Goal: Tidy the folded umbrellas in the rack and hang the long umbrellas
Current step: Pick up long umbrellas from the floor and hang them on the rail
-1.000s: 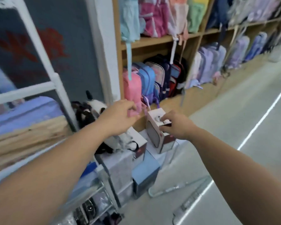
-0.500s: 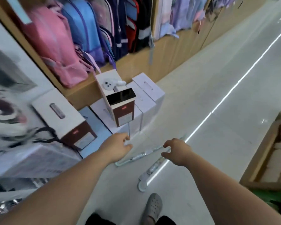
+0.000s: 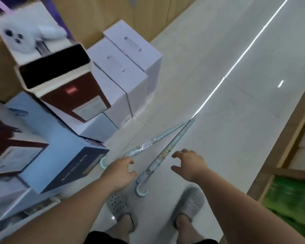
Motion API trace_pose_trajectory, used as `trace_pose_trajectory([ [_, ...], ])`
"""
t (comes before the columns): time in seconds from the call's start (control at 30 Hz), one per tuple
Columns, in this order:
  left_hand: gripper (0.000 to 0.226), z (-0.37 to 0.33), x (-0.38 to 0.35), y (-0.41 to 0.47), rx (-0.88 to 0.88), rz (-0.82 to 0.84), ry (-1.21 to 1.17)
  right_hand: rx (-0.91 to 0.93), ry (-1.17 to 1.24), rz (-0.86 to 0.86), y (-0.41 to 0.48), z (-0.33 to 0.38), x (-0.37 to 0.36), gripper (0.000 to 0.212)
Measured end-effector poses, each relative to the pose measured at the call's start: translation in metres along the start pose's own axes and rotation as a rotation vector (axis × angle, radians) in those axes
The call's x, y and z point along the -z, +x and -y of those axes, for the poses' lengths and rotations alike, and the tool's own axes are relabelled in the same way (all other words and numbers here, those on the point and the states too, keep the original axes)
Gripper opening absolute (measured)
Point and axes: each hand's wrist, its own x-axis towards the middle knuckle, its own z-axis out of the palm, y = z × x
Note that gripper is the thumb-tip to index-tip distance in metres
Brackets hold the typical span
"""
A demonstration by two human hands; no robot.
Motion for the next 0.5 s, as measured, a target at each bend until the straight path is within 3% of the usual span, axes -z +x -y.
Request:
trace_pose_trajectory([
  [0.3,0.061,0.017,-0.148,0.223,0.046,0.082,-0.002,0.061,-0.014,0.098,0.201,-0.097,-0.155,0.063],
  [0.5,0.069,0.056,-0.227,0.334,0.106,0.089,-0.061,0.226,-0.207,0.087,0.314,-0.128,-0.222,0.07],
])
